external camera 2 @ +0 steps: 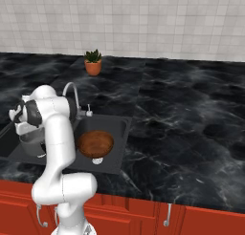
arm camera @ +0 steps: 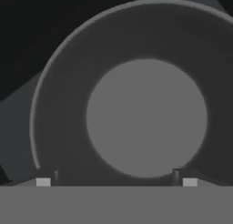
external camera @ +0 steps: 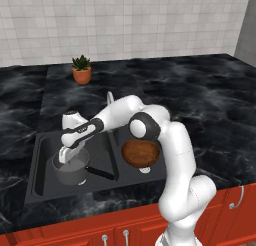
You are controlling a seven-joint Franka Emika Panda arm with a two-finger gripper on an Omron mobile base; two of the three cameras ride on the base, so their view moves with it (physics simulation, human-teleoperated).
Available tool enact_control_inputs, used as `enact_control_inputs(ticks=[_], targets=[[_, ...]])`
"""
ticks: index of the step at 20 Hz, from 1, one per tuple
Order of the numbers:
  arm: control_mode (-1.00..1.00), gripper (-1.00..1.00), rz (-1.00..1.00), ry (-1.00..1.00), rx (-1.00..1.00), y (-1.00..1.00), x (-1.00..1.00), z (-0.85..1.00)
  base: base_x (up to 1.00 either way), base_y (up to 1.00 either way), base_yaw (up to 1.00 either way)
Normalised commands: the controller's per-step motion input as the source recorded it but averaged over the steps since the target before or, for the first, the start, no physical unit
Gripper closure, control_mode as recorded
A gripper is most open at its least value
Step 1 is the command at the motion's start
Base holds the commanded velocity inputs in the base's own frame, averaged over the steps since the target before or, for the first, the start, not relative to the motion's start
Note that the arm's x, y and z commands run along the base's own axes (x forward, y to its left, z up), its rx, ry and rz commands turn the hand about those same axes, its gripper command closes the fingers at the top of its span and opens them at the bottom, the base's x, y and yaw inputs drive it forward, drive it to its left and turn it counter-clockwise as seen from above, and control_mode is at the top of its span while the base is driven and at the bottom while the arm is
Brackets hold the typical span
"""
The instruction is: Place the saucepan in the left basin and the bowl in the right basin of the sink.
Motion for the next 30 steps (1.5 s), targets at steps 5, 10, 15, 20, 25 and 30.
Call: enact_control_inputs(ticks=[5,10,15,20,25,30], targets=[[-1.00,-1.00,-0.09,0.06,-0.03,0.00,-0.16,0.28,0.00,0.00,0.00],[-1.00,-1.00,-0.12,0.09,-0.04,0.00,-0.19,0.29,0.00,0.00,0.00],[-1.00,-1.00,-0.20,0.12,-0.03,-0.03,-0.25,0.23,0.00,0.00,0.00],[-1.00,-1.00,-0.21,0.08,0.00,-0.11,-0.30,0.21,0.00,0.00,0.00],[-1.00,-1.00,-0.16,0.00,-0.04,-0.06,-0.34,0.15,0.00,0.00,0.00],[-1.00,-1.00,-0.15,-0.03,-0.12,-0.02,-0.35,0.12,0.00,0.00,0.00]])
